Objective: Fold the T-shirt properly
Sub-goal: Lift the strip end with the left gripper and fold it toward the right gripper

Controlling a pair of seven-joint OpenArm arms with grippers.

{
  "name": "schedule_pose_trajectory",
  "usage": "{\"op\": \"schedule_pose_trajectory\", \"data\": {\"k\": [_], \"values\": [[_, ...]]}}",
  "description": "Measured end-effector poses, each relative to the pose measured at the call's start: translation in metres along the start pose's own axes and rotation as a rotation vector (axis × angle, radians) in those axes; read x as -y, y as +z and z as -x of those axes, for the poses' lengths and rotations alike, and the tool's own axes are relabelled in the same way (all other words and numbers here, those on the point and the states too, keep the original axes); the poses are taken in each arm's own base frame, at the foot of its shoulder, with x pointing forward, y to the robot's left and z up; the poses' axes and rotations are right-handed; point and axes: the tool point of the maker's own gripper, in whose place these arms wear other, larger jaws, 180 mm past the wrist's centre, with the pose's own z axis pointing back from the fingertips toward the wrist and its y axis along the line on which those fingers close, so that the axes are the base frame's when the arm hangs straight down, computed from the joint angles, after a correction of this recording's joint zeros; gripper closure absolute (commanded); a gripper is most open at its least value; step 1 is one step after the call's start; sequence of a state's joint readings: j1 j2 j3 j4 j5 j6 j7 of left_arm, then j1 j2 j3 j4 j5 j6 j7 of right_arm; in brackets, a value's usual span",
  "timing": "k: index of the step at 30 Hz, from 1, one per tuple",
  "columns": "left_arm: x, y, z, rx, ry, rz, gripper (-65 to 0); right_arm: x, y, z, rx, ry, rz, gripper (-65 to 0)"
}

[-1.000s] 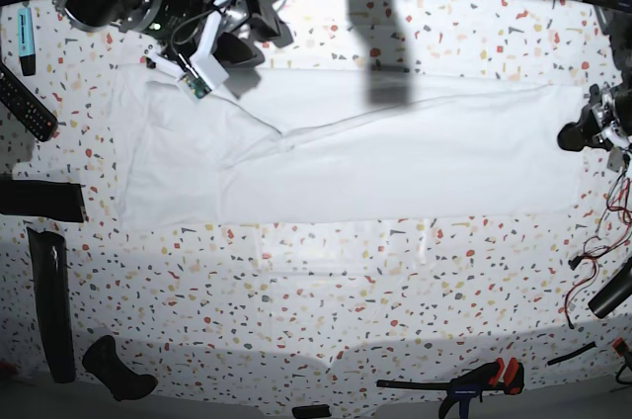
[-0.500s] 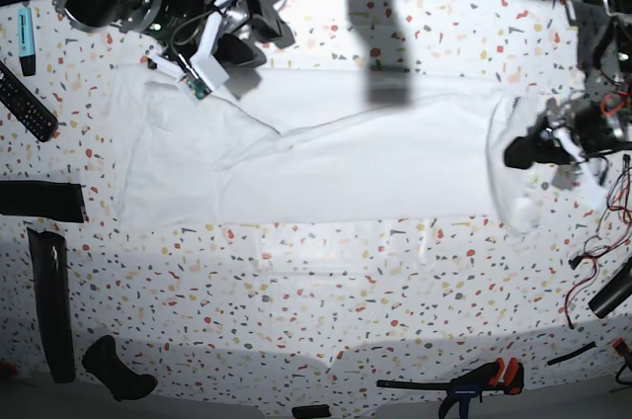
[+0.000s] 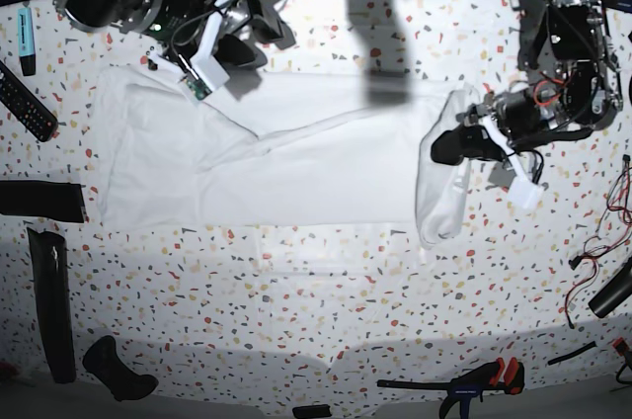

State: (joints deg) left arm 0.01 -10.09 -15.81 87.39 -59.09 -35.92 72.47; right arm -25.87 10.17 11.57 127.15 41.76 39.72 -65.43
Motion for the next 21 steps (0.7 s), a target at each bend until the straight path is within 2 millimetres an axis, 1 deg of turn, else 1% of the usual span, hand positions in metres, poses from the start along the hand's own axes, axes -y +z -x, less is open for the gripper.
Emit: {"op": "schedule_pose_trajectory", "data": {"k": [2,3,7,9,11,15,18,21], "values": [[-0.004,0.001,0.004,-0.034,0.007,-0.032,0.0,0.000,0.000,0.000,-0.001,0.000,0.000,-28.6],[-0.005,0.002,0.002,-0.039,0.007,-0.051,0.0,0.000,0.000,0.000,-0.001,-0.001,0.000,-28.6],[0.010,0.005,-0.014,0.004,-0.047,-0.045,0.0,0.000,0.000,-0.002,0.009,0.000,0.000,-28.6],[0.018,0.001,-0.017,0.024,-0.049,-0.026,0.0,0.000,0.000,-0.005,0.030,0.000,0.000,-28.6],[0.021,-0.005,-0.015,0.027,-0.043,-0.025,0.0,0.000,0.000,-0.009,0.052,0.000,0.000,-28.6],[0.022,-0.014,-0.010,0.017,-0.035,-0.044,0.0,-0.013,0.003,-0.021,0.106,-0.014,-0.066,-28.6],[0.029,-0.020,-0.010,0.031,-0.022,-0.022,0.0,-0.020,0.008,-0.030,0.139,0.004,-0.083,-28.6],[0.036,-0.027,-0.010,0.043,-0.007,0.000,0.0,-0.023,0.012,-0.035,0.149,0.027,-0.079,-28.6]]}}
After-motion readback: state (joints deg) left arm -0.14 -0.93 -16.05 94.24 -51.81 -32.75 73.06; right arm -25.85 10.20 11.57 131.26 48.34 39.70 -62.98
